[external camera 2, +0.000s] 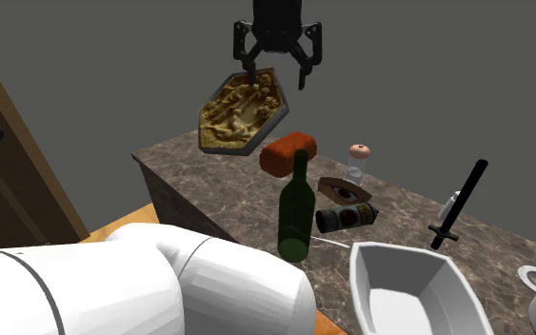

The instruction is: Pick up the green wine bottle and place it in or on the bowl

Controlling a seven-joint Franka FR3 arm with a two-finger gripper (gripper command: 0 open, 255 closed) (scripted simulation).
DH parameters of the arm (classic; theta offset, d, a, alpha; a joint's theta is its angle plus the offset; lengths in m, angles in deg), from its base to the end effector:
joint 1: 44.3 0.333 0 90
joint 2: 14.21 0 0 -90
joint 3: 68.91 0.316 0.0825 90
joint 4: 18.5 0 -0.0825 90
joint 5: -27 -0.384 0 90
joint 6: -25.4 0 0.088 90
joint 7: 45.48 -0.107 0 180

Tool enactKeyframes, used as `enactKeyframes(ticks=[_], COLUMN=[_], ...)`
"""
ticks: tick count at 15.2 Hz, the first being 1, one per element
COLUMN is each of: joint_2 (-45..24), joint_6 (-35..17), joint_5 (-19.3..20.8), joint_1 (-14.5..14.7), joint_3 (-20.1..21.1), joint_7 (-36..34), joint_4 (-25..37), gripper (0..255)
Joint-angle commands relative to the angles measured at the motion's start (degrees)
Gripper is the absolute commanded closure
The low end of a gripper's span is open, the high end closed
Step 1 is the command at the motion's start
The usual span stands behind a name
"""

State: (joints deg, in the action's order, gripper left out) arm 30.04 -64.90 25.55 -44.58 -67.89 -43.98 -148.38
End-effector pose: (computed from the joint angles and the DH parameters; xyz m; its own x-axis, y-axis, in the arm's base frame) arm 0.3116 0.0088 0.6289 0.9961 0.0349 0.0816 0.0359 -0.9993 -0.0107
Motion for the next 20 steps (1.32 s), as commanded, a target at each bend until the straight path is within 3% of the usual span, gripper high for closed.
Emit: enactKeyframes(ticks=[1, 10, 20], joint_2=[0.0, 1.06, -0.09], joint_6=[0.0, -14.95, -22.02], joint_5=[0.0, 5.57, 6.28], joint_1=[0.0, -2.54, -2.93], joint_3=[0.0, -2.37, -2.9], joint_7=[0.0, 3.18, 3.23], joint_4=[0.0, -16.45, -22.38], gripper=[0, 0, 0])
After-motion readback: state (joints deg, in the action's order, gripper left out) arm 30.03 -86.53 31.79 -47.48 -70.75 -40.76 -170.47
